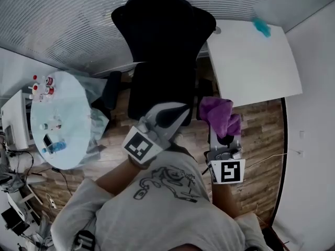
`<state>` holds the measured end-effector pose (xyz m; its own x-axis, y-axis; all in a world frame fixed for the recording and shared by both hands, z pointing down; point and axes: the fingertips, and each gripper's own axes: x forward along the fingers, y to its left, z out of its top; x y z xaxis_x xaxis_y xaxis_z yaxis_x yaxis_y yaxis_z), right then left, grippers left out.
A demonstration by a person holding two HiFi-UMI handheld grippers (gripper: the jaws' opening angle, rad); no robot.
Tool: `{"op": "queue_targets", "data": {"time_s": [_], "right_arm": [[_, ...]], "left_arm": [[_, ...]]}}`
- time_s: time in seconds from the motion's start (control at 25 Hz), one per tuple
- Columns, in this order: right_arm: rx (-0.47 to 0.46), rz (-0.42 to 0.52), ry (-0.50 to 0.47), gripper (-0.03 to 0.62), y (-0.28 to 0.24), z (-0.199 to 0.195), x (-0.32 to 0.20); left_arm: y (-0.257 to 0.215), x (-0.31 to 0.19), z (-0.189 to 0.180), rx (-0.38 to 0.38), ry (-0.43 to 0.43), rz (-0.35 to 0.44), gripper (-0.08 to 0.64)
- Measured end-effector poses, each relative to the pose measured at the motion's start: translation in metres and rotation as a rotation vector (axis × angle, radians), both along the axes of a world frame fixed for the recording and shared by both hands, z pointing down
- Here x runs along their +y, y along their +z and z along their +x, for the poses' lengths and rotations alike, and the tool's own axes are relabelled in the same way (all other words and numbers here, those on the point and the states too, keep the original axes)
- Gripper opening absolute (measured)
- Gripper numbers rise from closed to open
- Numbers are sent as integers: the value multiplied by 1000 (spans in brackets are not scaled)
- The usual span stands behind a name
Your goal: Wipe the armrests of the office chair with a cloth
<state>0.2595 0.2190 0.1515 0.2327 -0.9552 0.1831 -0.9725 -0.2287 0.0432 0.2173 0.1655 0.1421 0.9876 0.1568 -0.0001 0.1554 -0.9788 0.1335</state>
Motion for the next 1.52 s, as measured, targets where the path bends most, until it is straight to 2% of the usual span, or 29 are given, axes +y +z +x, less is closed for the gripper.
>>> {"op": "queue_targets", "data": {"time_s": [0.28, 0.44, 0.56, 0.84, 1.16, 1.4, 1.52], "right_arm": [[-25, 36, -177, 31, -6, -54, -60], [-5, 0, -298, 31, -3, -95, -88], [4, 5, -354, 31, -6, -123, -109], [-2, 24, -421, 31, -14, -184, -145], [17, 27, -528, 31, -12, -266, -196], [-8, 38, -558, 31, -13, -302, -241], [11, 30, -590, 31, -9, -318, -260]], "left_arm": [[1, -46, -63, -14, -190, 0, 0], [3, -71, -102, -23, -281, -10, 0], [5, -87, -130, -24, -329, -15, 0], [-2, -119, -189, -5, -389, -3, 0], [2, -168, -277, -17, -493, -5, 0], [8, -209, -320, -17, -567, -17, 0], [10, -229, -335, -20, -585, -19, 0]]}}
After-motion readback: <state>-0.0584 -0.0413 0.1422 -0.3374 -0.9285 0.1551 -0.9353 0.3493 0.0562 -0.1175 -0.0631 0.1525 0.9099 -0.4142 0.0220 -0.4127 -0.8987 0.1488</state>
